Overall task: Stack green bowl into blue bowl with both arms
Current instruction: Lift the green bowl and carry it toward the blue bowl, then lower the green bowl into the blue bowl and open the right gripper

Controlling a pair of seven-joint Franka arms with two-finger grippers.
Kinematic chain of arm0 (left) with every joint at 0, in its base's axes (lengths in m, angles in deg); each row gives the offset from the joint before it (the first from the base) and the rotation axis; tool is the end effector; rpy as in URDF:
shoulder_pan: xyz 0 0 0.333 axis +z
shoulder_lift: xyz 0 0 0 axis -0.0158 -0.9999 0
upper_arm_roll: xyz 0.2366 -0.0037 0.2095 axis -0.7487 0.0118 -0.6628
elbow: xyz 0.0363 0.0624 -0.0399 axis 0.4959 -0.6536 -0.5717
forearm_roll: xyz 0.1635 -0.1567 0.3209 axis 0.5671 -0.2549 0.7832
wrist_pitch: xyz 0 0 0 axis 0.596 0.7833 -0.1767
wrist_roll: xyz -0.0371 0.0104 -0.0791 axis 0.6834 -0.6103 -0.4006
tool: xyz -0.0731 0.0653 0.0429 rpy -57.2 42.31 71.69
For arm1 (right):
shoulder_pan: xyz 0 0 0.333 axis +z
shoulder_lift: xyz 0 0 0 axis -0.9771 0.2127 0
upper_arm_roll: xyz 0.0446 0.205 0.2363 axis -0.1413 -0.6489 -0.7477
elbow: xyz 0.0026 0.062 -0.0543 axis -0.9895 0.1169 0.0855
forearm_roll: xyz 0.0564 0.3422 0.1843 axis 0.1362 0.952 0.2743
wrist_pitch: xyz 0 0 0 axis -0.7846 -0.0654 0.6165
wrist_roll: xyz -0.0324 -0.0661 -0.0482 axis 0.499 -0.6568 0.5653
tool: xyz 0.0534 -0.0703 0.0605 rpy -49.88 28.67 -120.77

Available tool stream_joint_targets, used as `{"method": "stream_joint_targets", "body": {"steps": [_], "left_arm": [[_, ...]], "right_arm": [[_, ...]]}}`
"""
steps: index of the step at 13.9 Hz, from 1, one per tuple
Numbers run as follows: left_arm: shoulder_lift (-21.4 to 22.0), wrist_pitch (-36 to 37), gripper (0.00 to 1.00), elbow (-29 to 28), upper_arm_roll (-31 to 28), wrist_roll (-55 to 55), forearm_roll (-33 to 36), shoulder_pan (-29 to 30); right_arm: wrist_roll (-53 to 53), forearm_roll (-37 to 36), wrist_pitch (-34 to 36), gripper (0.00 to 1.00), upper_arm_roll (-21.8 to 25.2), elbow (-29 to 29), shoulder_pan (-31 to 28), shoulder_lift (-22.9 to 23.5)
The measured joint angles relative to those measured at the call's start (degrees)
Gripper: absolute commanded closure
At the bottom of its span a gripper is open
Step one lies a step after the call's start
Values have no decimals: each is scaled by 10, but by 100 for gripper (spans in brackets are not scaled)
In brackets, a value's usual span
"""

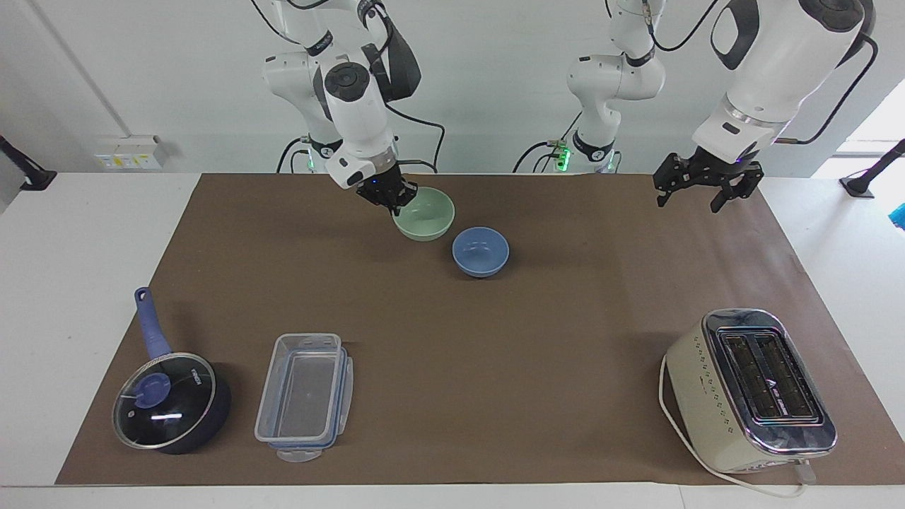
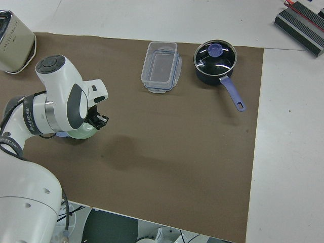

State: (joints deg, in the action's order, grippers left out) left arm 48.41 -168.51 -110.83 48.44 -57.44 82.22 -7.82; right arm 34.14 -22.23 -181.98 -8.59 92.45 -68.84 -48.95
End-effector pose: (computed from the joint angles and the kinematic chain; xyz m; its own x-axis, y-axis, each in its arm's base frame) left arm 0.5521 -0.0737 0.6097 0.9818 -0.1900 -0.0048 -0.1898 -0.9816 0.0206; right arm 0.4516 0.2262 0.4392 0.9820 -0.1496 -0.1151 -0.1629 -0.9797 -0.1169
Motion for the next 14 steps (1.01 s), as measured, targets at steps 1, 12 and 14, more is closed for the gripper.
{"method": "stream_joint_targets", "body": {"steps": [1,12,14], "left_arm": [[0,0,0,0,0,0,0,0],[0,0,0,0,1,0,0,0],[0,0,0,0,1,0,0,0]], "right_arm": [[4,6,-9,100,0,-2,8,5],[83,11,-90,100,-2,-62,102,107],[83,8,-95,100,-1,-65,102,118]]}}
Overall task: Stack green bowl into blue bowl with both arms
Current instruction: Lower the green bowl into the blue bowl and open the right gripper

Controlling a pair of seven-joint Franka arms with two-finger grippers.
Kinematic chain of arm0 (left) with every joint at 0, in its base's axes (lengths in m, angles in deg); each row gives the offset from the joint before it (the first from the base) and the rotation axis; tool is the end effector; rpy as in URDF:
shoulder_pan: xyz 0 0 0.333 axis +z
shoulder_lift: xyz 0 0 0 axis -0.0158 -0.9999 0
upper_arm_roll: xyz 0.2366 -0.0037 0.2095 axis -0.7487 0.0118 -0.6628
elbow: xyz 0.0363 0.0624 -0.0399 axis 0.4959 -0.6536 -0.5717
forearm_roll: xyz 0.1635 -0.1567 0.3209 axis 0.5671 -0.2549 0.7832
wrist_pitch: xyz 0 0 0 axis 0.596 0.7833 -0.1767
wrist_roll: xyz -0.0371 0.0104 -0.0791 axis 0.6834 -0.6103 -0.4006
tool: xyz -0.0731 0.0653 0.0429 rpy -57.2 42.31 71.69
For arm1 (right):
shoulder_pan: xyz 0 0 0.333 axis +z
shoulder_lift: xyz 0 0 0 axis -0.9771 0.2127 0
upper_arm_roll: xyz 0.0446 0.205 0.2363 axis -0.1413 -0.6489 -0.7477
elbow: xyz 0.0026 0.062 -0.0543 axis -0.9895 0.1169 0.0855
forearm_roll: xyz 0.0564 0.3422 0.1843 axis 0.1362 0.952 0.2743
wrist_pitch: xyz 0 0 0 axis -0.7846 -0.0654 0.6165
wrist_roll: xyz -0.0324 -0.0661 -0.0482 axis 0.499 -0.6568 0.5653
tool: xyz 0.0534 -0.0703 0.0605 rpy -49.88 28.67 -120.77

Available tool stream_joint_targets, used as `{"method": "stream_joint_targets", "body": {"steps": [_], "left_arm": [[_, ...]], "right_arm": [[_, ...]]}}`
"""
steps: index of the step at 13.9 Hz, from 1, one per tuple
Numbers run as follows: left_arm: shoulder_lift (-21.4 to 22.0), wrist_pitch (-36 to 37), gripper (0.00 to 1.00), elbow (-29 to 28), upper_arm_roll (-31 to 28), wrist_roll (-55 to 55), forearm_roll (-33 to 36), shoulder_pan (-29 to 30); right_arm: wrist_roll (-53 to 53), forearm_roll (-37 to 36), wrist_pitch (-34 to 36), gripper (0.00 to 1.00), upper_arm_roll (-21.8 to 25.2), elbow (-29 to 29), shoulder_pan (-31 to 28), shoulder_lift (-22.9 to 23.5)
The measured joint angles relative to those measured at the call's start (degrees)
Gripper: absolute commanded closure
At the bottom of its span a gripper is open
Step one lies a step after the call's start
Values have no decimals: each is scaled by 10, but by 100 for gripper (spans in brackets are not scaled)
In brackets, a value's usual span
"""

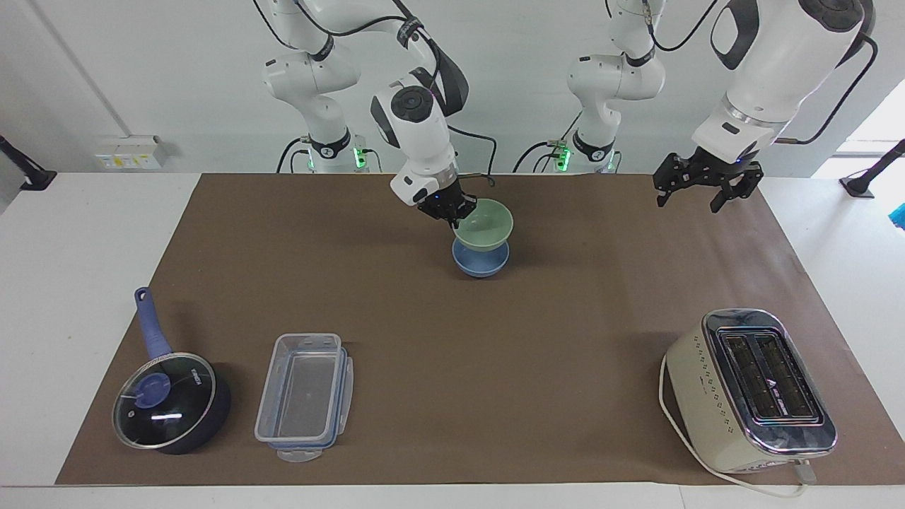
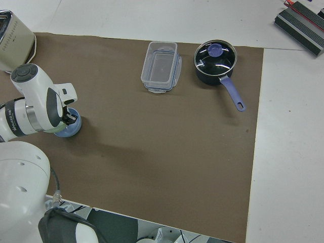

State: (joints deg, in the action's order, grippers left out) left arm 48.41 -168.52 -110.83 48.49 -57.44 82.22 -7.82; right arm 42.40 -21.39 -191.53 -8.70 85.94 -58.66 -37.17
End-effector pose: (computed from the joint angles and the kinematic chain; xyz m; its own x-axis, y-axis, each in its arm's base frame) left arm 0.5520 -0.0741 0.6097 0.9816 -0.1908 -0.0047 -0.1907 -0.9814 0.0206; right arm 0.4589 0.3313 0.4007 0.9842 -0.1416 -0.1067 -0.1599 -0.9689 -0.1888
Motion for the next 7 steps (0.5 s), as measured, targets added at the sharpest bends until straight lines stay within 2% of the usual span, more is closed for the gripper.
{"method": "stream_joint_targets", "body": {"steps": [7], "left_arm": [[0,0,0,0,0,0,0,0]], "right_arm": [[0,-13,-43,100,0,7,1,37]]}}
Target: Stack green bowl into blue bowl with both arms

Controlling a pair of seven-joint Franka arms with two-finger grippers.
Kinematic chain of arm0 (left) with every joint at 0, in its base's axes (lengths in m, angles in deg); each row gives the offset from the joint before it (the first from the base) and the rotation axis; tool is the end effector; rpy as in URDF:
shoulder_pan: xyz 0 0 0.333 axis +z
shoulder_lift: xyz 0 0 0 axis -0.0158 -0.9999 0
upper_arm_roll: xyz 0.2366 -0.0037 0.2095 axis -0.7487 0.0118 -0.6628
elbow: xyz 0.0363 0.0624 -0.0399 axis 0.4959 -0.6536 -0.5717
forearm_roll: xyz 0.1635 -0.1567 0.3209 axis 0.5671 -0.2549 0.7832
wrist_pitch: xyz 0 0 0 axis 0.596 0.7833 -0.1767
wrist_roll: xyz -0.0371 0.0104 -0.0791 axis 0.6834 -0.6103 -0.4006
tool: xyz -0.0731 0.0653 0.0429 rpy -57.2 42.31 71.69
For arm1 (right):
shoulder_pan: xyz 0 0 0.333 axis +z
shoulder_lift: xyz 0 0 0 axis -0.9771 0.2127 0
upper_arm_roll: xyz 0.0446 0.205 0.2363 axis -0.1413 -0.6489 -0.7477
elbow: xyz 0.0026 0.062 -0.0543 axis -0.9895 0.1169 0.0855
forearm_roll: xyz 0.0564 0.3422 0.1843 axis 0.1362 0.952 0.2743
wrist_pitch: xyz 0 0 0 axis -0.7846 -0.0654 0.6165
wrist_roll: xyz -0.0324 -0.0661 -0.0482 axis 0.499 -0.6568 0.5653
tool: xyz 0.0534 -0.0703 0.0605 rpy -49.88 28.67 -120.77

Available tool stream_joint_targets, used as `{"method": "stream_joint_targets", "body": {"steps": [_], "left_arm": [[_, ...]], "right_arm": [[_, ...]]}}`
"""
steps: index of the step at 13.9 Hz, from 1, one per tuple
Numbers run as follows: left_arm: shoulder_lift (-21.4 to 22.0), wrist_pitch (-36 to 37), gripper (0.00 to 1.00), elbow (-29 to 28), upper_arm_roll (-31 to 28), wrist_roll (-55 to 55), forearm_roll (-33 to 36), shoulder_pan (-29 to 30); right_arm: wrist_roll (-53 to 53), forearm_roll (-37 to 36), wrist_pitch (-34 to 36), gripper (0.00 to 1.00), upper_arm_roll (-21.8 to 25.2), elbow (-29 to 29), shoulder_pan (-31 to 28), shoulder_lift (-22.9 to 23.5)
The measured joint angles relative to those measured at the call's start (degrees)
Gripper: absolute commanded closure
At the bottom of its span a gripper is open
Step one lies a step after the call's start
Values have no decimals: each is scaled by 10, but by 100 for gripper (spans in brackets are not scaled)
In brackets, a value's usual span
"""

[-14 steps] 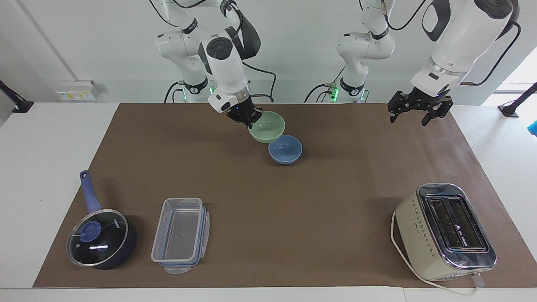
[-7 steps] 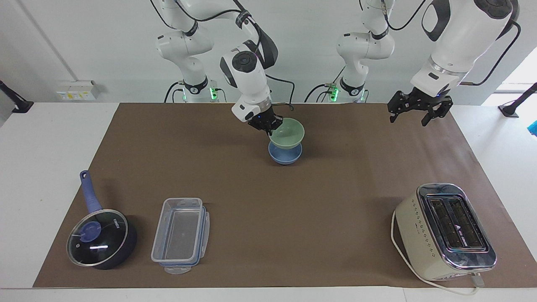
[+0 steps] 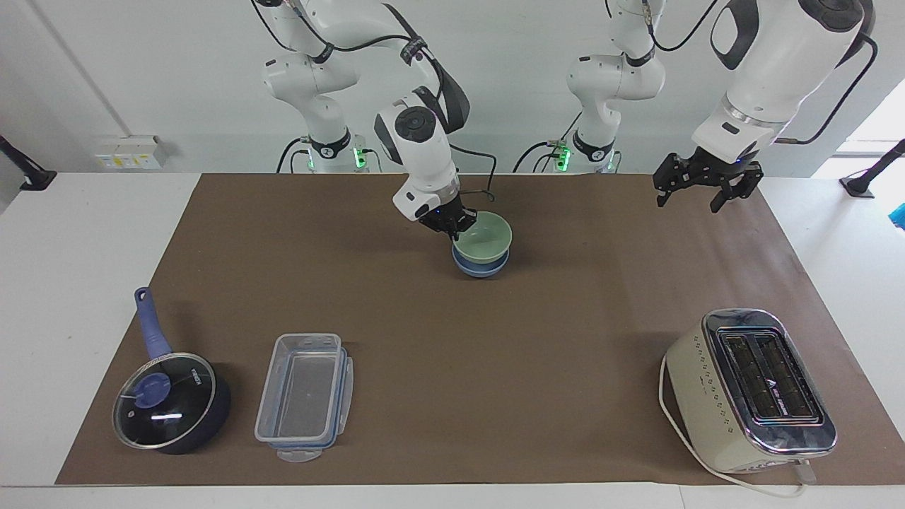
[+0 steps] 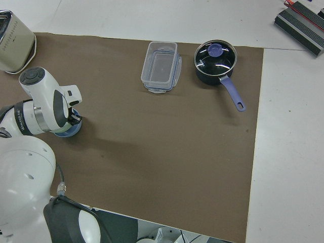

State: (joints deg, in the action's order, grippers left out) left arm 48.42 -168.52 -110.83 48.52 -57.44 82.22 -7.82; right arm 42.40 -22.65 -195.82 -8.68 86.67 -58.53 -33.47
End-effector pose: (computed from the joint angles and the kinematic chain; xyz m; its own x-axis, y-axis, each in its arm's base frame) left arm 0.5520 -0.0744 0.6098 0.9815 -0.1913 -0.0045 -0.1912 -0.9813 0.0206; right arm 0.4665 0.3333 0.3661 0.9845 -0.1434 -0.1014 -0.1600 -0.9704 -0.1807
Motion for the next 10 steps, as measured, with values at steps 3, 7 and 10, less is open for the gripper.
{"method": "stream_joint_targets", "body": {"steps": [3,7,10], "left_arm": [[0,0,0,0,0,0,0,0],[0,0,0,0,0,0,0,0],[0,0,0,0,1,0,0,0]], "right_arm": [[0,-1,-14,100,0,9,4,4],[0,-1,-15,82,0,11,6,6],[0,-1,-16,58,0,12,6,8]]}}
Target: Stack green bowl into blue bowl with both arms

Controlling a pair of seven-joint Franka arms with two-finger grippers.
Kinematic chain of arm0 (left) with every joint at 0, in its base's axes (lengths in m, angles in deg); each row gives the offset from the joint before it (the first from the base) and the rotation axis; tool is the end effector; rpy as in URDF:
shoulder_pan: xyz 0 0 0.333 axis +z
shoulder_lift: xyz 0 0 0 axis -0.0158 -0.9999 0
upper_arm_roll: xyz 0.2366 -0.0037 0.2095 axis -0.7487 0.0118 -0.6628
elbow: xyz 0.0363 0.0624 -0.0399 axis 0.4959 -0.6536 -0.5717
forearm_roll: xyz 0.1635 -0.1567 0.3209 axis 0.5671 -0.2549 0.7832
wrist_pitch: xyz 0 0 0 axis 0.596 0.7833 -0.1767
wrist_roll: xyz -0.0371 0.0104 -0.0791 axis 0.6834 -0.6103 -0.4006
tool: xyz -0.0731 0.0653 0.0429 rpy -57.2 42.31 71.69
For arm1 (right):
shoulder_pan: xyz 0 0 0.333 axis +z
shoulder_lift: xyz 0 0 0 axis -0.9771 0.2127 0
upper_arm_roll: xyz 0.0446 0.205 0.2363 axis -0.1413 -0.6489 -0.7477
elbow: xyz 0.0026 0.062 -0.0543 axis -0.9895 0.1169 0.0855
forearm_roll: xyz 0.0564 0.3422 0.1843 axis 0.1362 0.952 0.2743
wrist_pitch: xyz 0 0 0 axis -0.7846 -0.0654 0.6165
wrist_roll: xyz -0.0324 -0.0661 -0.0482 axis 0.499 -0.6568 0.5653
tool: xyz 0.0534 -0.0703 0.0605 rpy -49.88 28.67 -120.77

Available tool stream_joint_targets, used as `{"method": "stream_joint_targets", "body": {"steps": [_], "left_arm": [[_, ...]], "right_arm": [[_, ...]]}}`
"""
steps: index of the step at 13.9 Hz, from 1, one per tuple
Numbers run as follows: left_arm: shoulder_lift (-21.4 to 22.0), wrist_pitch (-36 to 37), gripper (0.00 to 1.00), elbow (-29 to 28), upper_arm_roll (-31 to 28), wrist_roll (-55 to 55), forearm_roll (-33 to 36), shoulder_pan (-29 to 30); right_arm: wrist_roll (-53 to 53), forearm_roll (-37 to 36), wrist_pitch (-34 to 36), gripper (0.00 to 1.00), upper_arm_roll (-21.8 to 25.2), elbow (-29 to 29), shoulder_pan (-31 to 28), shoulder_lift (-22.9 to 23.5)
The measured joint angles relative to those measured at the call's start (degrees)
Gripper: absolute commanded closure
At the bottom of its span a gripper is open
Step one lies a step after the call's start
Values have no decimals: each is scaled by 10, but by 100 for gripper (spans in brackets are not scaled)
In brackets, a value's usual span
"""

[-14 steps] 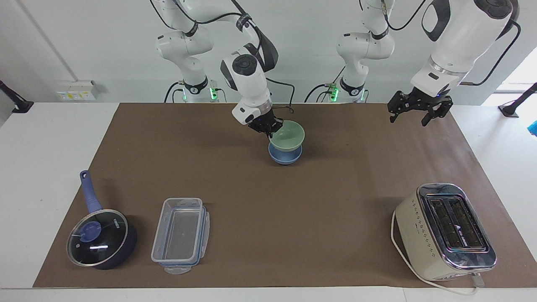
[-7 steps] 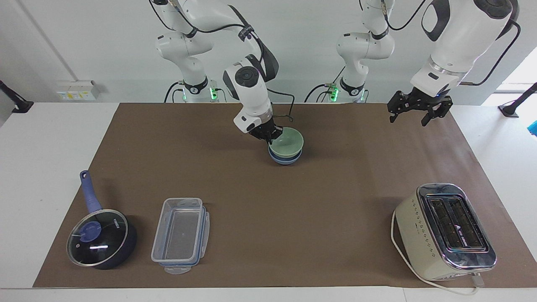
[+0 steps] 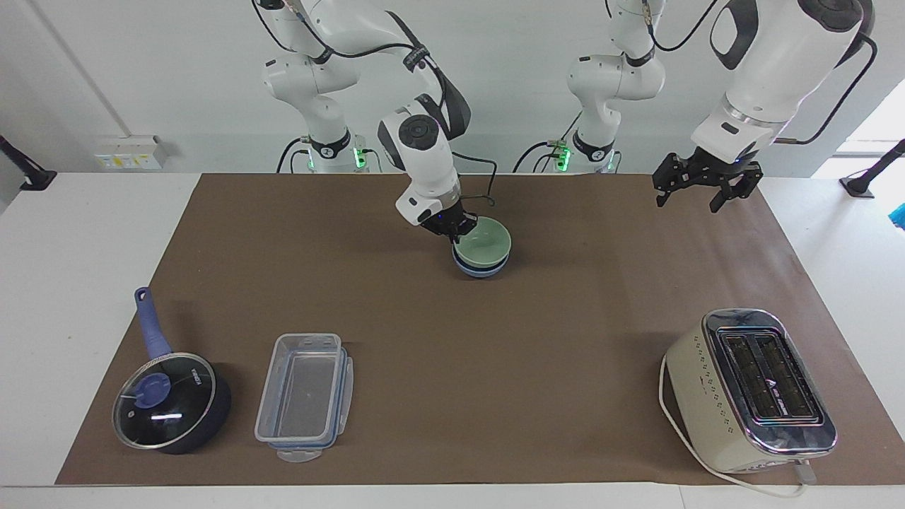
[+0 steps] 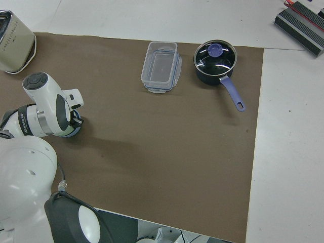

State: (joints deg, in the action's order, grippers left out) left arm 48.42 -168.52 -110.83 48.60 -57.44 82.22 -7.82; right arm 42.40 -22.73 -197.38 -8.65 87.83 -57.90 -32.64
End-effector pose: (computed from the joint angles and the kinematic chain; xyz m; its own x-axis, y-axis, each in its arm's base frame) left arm 0.5518 -0.0752 0.6098 0.9812 -0.1927 -0.0045 -0.1926 -0.9811 0.0206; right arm 0.4614 0.3362 0.3515 0.9848 -0.1374 -0.1065 -0.1546 -0.9724 -0.1748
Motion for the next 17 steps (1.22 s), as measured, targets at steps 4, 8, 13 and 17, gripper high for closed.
{"method": "stream_joint_targets", "body": {"steps": [4,8,13,17], "left_arm": [[0,0,0,0,0,0,0,0],[0,0,0,0,0,0,0,0],[0,0,0,0,1,0,0,0],[0,0,0,0,1,0,0,0]], "right_arm": [[0,0,2,0,2,-5,0,-3],[0,-47,48,0,9,-26,-35,-47],[-7,-125,142,0,11,-82,-94,-87],[-85,-135,215,0,12,-146,-149,-93]]}}
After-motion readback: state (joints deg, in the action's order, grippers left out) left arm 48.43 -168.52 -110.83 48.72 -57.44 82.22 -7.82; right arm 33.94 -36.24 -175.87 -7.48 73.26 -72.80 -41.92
